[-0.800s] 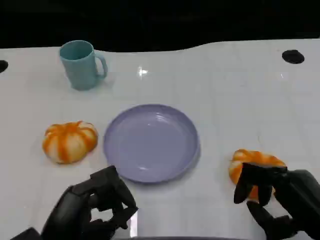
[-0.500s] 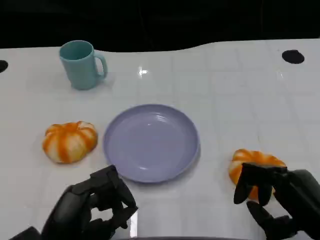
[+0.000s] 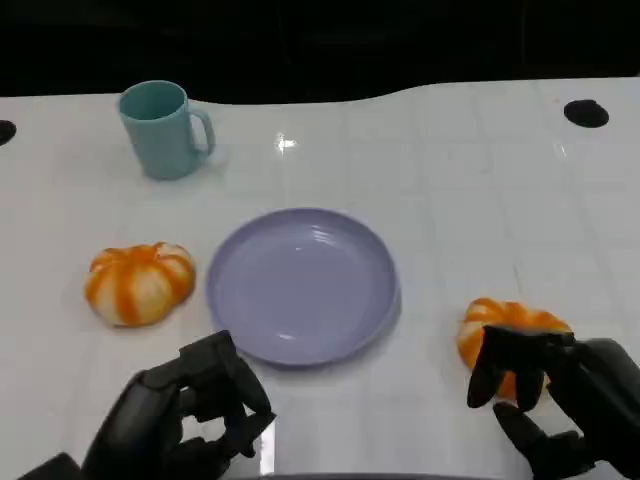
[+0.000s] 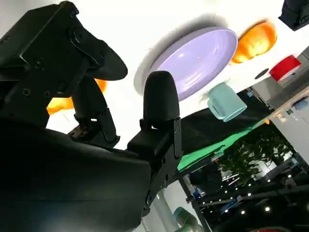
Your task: Grasp the bread from the table and place it into the plate.
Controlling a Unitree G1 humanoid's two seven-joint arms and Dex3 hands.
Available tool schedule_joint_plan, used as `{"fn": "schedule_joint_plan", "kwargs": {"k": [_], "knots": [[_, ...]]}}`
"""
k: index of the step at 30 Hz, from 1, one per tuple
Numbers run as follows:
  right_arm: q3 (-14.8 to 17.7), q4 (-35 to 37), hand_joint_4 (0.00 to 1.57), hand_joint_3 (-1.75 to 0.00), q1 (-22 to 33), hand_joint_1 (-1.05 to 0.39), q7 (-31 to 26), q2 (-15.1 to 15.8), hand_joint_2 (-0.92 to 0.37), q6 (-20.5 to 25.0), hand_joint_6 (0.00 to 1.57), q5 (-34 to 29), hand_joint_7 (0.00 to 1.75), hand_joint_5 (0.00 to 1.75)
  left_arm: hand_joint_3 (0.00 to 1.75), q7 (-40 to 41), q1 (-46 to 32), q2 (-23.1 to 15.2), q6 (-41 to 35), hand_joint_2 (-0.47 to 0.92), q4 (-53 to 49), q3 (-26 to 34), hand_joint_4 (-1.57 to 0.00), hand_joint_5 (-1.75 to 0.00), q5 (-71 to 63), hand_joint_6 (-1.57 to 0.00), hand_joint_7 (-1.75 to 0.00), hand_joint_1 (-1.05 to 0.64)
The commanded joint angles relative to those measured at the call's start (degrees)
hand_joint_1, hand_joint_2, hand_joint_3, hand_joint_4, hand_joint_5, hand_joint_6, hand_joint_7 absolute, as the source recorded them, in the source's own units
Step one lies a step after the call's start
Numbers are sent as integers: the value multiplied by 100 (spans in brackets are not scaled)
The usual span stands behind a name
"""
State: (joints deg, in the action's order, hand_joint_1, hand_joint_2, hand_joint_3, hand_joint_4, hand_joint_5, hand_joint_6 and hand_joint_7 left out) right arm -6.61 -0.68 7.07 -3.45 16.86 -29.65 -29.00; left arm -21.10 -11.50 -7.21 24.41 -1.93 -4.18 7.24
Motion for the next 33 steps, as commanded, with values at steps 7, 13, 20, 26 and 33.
{"fn": "schedule_joint_plan", "kwargs": {"k": [7,13,20,26,33], "knots": [[107,-112,77,-131,-85,3,-152,66,-15,72,76,-113,118,157,33,-61,43,-104,155,92,-125,81,-68,-175,19,-58,-157,-53],[200,-630,68,-110,-49,-9,27,223,-22,599,72,-457,80,124,33,-80,39,-107,103,92,-117,91,-68,-175,77,-59,-157,-54],[323,-1669,35,-23,47,-31,741,519,-68,1678,54,-1023,14,62,33,-92,59,-112,137,92,-168,102,-67,-175,49,-59,-156,-55],[318,-2447,3,-3,41,-49,1638,738,-79,2549,35,-1453,0,53,33,-87,78,-91,119,92,-185,94,-67,-175,56,-59,-156,-55],[51,-2481,0,-1,-177,-58,2141,870,-80,2919,26,-1922,0,40,33,-72,101,-76,112,92,-215,88,-66,-175,38,-59,-156,-55]]}}
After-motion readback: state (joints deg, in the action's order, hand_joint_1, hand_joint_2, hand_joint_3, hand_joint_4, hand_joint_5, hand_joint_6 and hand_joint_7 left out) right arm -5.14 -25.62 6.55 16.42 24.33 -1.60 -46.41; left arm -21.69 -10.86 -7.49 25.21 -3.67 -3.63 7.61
